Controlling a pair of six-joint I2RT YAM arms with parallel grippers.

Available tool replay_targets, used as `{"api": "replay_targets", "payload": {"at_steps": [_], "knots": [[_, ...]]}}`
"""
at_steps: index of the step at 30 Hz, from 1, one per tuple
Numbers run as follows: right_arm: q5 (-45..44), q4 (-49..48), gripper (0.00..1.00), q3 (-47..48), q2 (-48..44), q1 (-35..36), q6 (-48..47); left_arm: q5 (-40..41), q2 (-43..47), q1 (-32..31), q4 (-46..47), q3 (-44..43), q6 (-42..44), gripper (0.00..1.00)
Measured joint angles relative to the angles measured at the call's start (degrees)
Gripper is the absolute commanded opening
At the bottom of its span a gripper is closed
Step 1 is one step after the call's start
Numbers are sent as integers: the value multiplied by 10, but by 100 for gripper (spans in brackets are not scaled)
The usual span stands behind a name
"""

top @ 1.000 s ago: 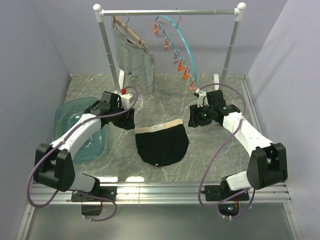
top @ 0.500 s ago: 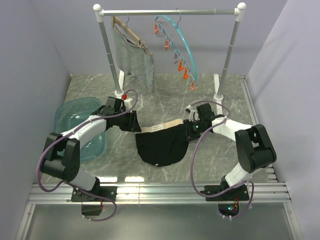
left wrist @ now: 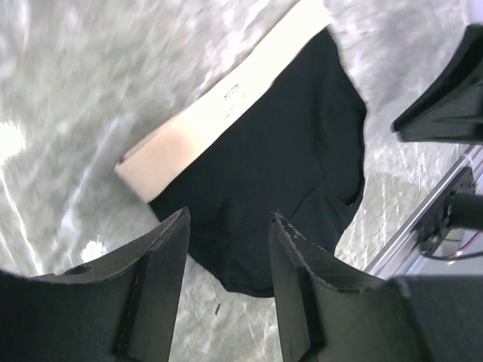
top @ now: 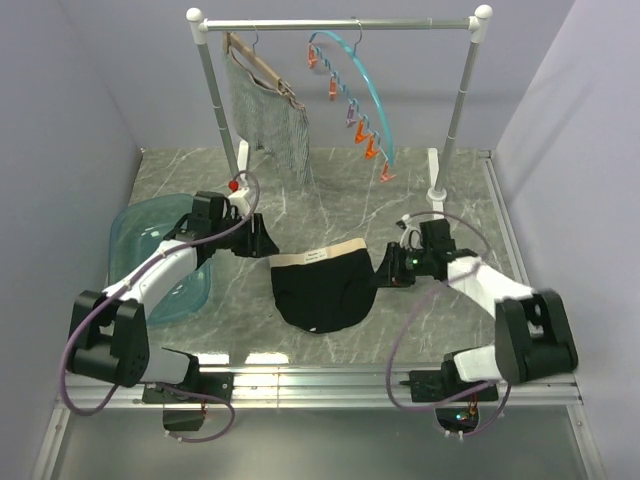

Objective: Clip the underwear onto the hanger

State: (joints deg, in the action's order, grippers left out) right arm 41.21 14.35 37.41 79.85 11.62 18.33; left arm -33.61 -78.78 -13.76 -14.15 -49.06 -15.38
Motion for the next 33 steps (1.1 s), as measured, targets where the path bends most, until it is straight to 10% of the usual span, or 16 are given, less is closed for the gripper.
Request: {"api": "replay_targets", "payload": {"at_steps": [6, 12, 33], "knots": [[-19, -61, 42, -2, -133, -28, 16, -11, 30, -56, 38, 0, 66, 54], [-57, -116, 40, 74, -6, -36, 21, -10, 30, -141, 68, 0, 108, 54], [-122, -190, 38, 122, 209, -3, 64, 20, 29, -142, 92, 0, 117, 54]]}}
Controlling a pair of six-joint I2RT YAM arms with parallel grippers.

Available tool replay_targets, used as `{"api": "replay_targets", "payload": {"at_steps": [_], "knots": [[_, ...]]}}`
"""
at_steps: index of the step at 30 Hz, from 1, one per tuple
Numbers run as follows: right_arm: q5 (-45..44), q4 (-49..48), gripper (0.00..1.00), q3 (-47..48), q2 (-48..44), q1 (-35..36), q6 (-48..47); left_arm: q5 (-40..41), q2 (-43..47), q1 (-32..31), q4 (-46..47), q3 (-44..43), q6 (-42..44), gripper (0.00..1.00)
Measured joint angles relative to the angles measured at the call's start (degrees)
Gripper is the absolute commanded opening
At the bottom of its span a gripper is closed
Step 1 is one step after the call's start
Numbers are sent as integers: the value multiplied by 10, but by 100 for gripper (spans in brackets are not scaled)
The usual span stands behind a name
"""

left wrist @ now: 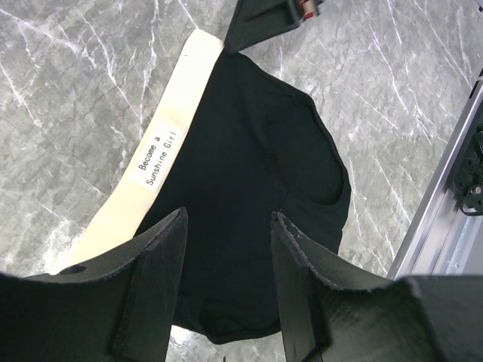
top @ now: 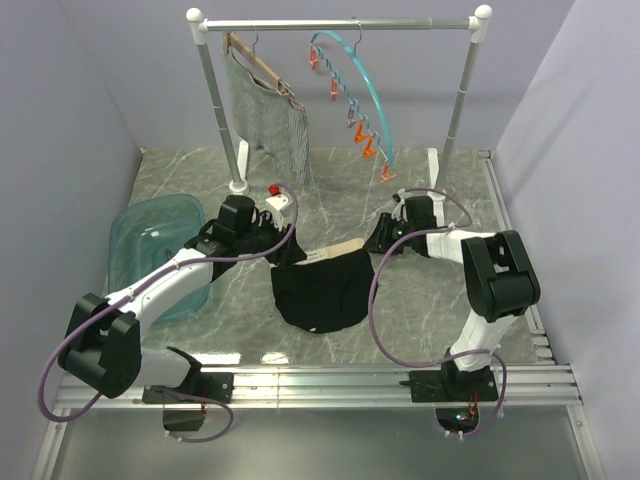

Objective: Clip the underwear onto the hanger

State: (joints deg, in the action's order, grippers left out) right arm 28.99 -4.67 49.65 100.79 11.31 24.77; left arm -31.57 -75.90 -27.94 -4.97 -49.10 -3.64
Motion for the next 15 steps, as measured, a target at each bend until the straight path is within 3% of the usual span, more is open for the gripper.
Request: {"api": "replay_targets", "payload": {"at_steps": [6, 10, 13, 15], "knots": [[-11, -3, 36, 25, 33, 10, 6, 2, -1, 0, 0, -1, 0, 54], [-9, -8, 13, 27, 37, 9, 5, -4, -3, 4, 5, -1, -6, 54], [-3, -14, 2, 21, 31, 9, -3, -17, -18, 9, 15, -6, -9, 54], [9, -22, 0, 8, 16, 9, -11, -24, -36, 11, 26, -11, -14, 54]]}}
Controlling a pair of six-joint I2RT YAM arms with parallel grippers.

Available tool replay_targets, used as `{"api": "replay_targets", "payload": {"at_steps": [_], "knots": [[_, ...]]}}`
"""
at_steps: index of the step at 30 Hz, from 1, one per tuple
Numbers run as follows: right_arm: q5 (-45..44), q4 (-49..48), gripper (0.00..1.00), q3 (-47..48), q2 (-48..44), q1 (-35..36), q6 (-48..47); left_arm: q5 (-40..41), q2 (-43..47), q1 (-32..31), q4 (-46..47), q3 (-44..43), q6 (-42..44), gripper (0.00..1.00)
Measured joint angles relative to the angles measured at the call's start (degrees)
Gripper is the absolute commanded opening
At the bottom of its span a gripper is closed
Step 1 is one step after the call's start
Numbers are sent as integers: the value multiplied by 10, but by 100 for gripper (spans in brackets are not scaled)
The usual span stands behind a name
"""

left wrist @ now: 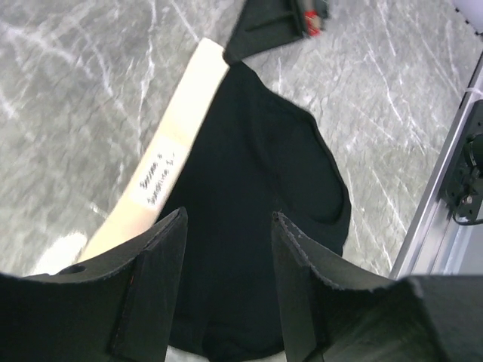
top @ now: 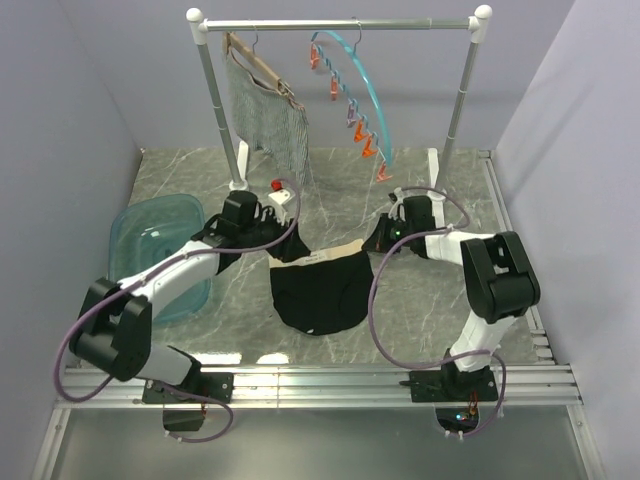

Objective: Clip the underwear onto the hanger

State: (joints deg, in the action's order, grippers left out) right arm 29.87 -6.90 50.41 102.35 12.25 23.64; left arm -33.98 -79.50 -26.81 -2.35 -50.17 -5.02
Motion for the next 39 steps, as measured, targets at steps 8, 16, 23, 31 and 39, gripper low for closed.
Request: {"api": "replay_targets", "payload": {"at_steps": [8, 16, 23, 31, 39], "knots": [[51, -20, 0, -59, -110, 3, -55, -48, -88, 1, 51, -36, 21, 56], [96, -23, 0, -69, -135, 21, -137, -114, -140, 1, 30, -65, 210, 60], [103, -3, 0, -78, -174, 46, -179, -170, -183, 1, -4, -102, 375, 63], [102, 3, 0, -109, -259, 55, -215, -234, -267, 0, -55, -172, 536, 67], [101, 7, 0, -126, -291, 56, -247, -274, -332, -20, -102, -242, 603, 67]]}}
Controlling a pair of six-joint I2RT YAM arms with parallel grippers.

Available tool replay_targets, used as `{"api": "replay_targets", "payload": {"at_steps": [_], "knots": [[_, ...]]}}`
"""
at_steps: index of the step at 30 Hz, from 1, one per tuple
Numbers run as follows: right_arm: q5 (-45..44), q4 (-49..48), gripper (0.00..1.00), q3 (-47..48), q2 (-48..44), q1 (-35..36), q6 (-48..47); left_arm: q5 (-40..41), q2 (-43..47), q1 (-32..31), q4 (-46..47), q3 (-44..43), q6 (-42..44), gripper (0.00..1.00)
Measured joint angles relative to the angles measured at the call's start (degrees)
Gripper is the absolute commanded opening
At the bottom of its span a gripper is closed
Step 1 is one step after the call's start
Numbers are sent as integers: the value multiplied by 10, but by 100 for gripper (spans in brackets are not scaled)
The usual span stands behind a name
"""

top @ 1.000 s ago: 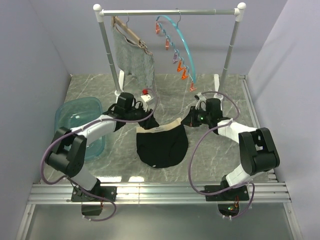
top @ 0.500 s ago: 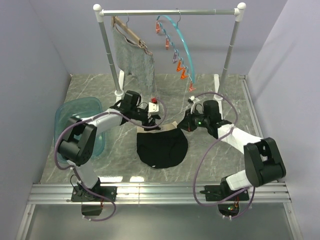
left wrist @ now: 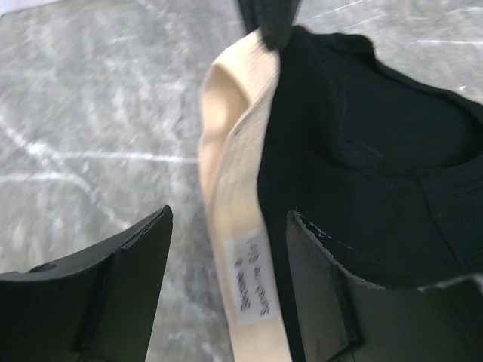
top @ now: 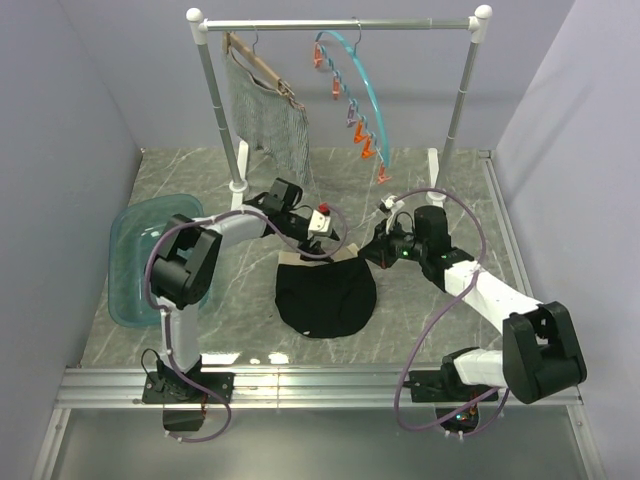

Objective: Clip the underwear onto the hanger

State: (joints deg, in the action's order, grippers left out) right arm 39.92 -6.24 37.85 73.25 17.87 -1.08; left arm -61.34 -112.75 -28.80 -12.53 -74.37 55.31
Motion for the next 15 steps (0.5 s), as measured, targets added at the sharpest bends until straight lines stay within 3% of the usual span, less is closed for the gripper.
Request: {"api": "replay_targets", "payload": {"at_steps": [7, 10, 15], "knots": [[-1, -4, 0, -5, -14, 0, -16, -16, -37, -24, -23, -40, -5, 65], [-3, -4, 0, -12, -22, 0, -20, -19, -57, -29, -27, -59, -22, 58], [-13, -6, 0, -19, -34, 0, -25, -20, -71, -26, -42, -72, -41, 26]]}}
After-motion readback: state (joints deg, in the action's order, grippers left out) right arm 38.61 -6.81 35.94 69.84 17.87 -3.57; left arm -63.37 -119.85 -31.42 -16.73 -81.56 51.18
